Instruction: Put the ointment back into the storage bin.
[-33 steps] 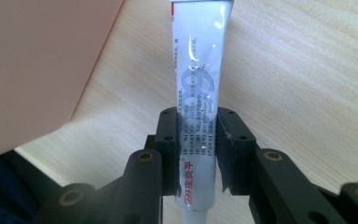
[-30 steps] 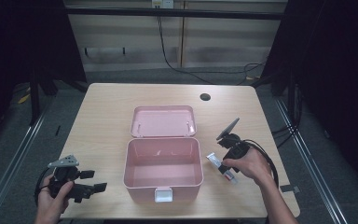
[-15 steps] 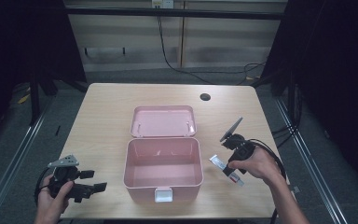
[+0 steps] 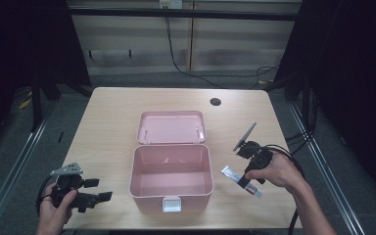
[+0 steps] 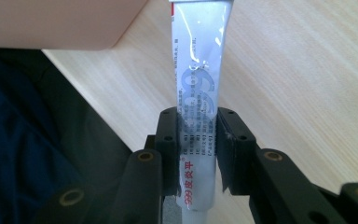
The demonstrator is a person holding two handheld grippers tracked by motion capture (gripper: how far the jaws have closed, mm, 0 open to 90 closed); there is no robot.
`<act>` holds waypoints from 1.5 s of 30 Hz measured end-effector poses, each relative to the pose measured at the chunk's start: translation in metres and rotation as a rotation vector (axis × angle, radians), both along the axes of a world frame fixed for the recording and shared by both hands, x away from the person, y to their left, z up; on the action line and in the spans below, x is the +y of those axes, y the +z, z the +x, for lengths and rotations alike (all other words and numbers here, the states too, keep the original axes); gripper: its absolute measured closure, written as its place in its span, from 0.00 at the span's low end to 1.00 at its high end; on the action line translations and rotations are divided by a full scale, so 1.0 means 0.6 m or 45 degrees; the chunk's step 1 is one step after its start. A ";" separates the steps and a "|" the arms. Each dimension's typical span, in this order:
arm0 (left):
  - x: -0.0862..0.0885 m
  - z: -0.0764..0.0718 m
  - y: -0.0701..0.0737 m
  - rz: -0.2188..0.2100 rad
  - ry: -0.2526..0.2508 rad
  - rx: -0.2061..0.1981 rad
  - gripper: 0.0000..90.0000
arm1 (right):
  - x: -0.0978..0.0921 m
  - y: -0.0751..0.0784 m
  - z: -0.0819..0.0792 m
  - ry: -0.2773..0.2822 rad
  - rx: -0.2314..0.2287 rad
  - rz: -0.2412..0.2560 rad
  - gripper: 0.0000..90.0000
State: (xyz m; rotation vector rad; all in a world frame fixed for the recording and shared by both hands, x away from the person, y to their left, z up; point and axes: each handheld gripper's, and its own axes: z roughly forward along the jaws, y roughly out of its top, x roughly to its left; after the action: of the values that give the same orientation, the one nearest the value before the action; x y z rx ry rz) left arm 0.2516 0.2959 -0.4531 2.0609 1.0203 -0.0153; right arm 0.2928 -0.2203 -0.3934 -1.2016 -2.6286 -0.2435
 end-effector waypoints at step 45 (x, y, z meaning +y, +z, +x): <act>0.000 0.000 0.000 -0.001 -0.001 -0.002 0.18 | 0.072 0.132 -0.010 0.258 -0.172 0.121 0.80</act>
State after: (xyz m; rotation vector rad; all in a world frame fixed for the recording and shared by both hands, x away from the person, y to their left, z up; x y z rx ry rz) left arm 0.2515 0.2958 -0.4531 2.0603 1.0182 -0.0149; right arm 0.2867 -0.1768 -0.3144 -0.9101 -2.7935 -0.4196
